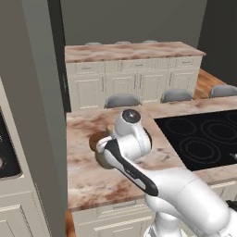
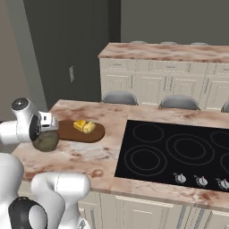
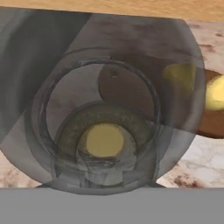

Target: Retrieve the reheated potato from the microwave, then place the potato, cheese, and condiment on the cutting board.

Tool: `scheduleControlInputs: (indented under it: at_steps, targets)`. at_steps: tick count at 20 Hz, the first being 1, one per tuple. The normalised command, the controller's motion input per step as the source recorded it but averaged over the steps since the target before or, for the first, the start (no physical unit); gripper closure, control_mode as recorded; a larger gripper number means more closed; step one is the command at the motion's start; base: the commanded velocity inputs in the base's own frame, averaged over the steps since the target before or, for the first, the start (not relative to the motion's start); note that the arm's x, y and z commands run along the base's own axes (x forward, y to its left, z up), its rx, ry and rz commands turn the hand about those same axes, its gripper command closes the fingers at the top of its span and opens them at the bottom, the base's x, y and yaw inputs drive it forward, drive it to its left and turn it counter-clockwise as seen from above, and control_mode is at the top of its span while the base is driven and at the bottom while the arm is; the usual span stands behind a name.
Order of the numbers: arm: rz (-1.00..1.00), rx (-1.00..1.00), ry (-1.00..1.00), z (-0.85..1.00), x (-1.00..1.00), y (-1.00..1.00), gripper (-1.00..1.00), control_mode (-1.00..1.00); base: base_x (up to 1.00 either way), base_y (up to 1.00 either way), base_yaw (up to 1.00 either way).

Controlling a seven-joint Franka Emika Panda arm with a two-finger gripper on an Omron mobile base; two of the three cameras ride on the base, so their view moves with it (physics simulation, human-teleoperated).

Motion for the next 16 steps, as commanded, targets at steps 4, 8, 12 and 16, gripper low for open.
scheduleControlInputs:
  at_steps: [4, 8, 12, 16]
  targets:
    - [-0.10, 0.00, 0.01, 0.31, 0.39, 0.06, 1.00, -1.00, 0.00, 0.00, 0.00]
    - [-0.10, 0.00, 0.08, 0.28, 0.53, 0.00, 1.00, -1.00, 0.00, 0.00, 0.00]
    - [-0.07, 0.00, 0.08, 0.13, 0.51, 0.00, 1.00, -1.00, 0.00, 0.00, 0.00]
    - [-0.04, 0.00, 0.09, 0.14, 0.39, 0.00, 1.00, -1.00, 0.00, 0.00, 0.00]
